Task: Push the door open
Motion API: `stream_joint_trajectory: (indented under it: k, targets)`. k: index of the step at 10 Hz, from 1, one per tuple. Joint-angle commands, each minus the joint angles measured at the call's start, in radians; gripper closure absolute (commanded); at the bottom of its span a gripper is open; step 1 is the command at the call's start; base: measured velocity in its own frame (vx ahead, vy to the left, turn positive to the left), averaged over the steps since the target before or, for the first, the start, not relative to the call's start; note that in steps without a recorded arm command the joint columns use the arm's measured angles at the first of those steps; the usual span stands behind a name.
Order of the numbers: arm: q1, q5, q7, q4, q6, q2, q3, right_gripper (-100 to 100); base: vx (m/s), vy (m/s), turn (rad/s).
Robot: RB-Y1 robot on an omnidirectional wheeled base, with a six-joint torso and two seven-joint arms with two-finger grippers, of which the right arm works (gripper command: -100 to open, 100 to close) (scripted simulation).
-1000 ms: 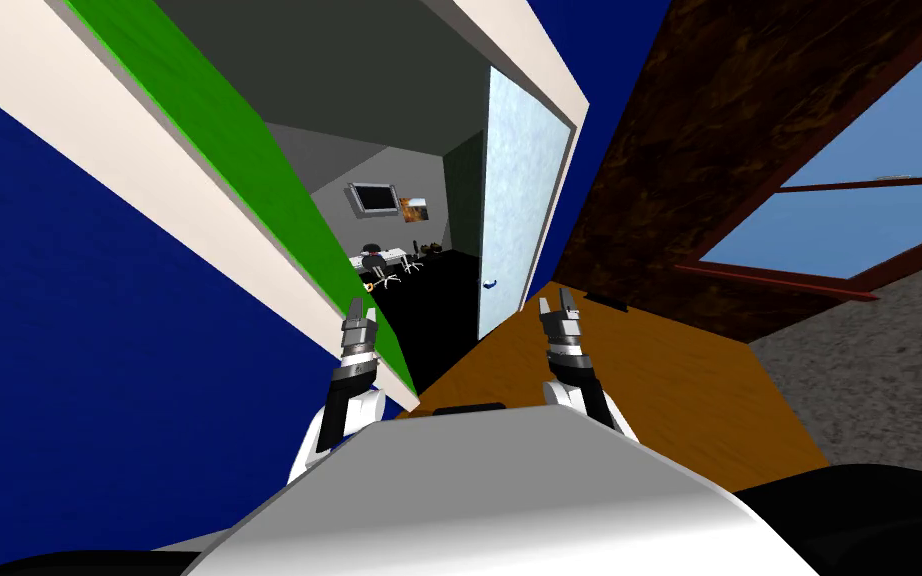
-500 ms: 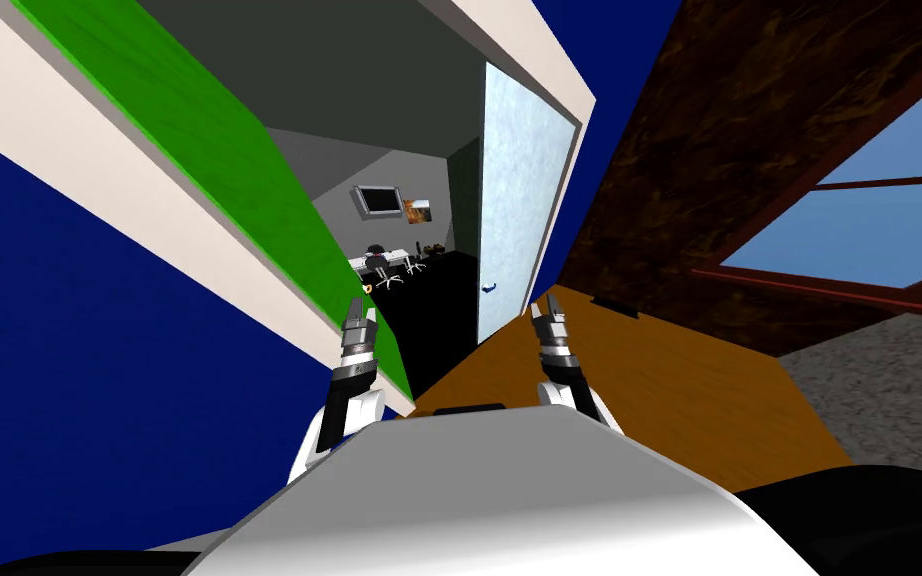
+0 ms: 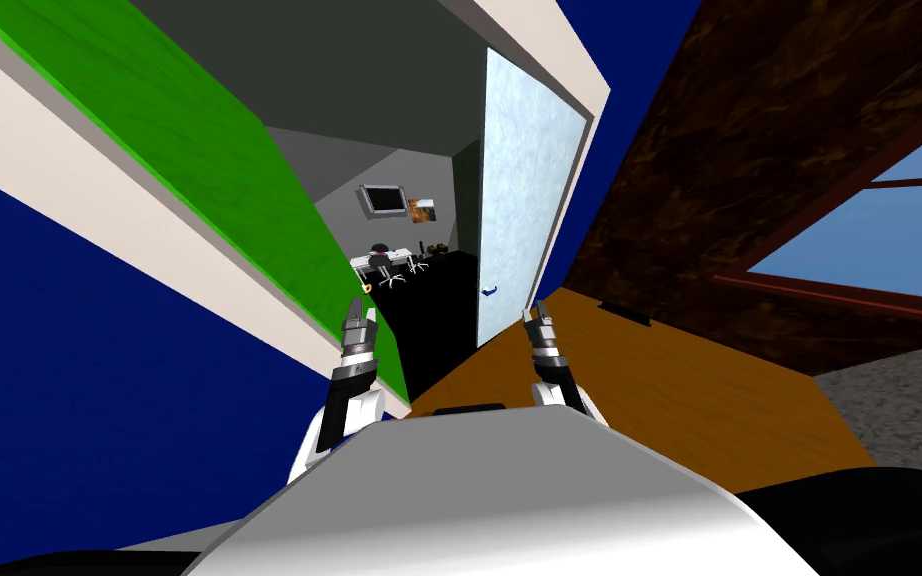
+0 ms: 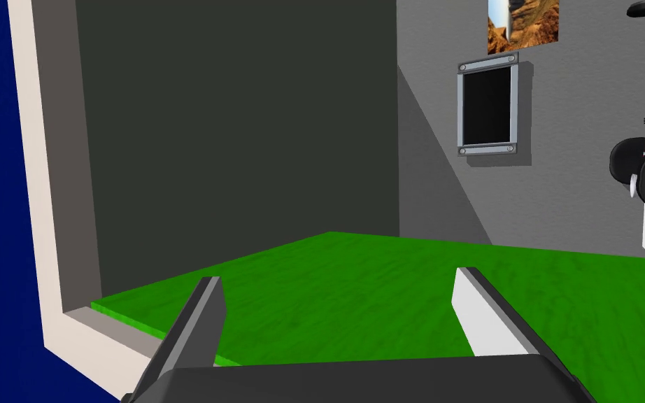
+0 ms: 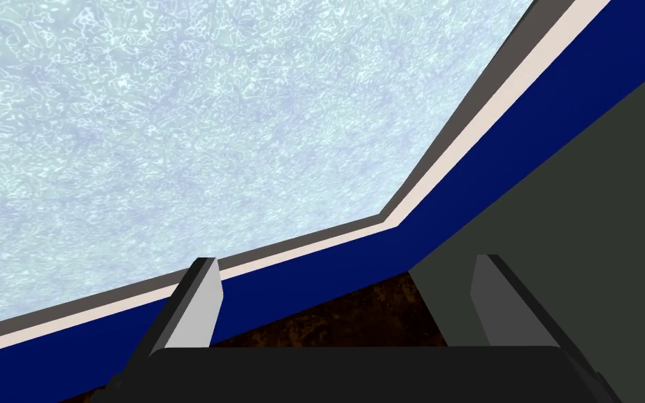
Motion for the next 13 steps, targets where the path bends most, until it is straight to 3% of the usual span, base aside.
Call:
stream_joint_trajectory:
  k: [1, 13]
  targets:
    - [-0.014, 0.003, -0.001, 0.045, -0.009, -0.003, 0.009, -100, 0.081, -0.106, 0.079]
    - [-0.125, 0.026, -0.003, 0.388, -0.067, -0.013, 0.085, -100, 0.082, -0.115, 0.089]
